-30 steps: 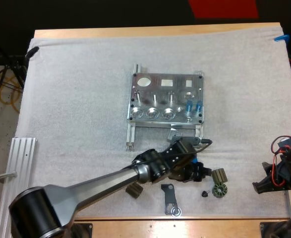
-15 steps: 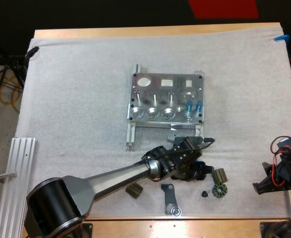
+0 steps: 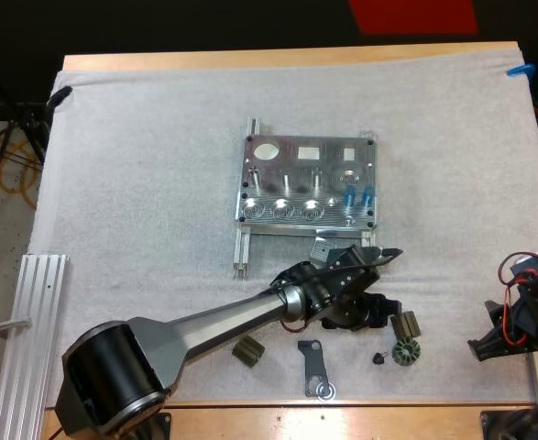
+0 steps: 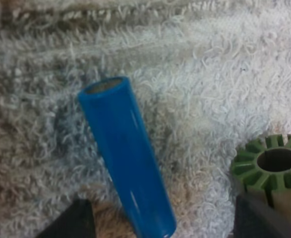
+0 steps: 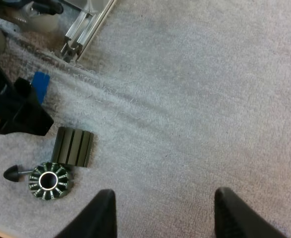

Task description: Load cells from right to left

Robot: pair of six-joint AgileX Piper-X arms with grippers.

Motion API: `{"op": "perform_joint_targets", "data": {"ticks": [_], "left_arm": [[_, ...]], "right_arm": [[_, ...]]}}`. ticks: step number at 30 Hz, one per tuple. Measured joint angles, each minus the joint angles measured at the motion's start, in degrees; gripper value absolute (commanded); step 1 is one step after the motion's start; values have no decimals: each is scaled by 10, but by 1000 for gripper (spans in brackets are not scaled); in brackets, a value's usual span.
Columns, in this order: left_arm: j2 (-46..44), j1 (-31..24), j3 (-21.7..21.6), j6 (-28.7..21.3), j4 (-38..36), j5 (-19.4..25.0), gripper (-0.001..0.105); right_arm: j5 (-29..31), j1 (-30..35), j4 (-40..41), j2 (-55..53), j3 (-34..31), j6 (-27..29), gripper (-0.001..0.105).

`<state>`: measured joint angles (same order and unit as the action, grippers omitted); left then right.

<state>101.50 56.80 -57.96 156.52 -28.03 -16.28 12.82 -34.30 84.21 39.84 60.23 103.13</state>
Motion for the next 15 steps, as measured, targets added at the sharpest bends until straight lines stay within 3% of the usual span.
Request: {"op": "perform_joint_targets", "data": {"ticks": [6,15], "left_arm": [[5,-23,-2,4,-10,-20,28],[11,-30,-2,-19,-10,-29,0]], "right_arm": [[1,0,0,0,0,1,44],[1,0,0,0,0,6,44]]}}
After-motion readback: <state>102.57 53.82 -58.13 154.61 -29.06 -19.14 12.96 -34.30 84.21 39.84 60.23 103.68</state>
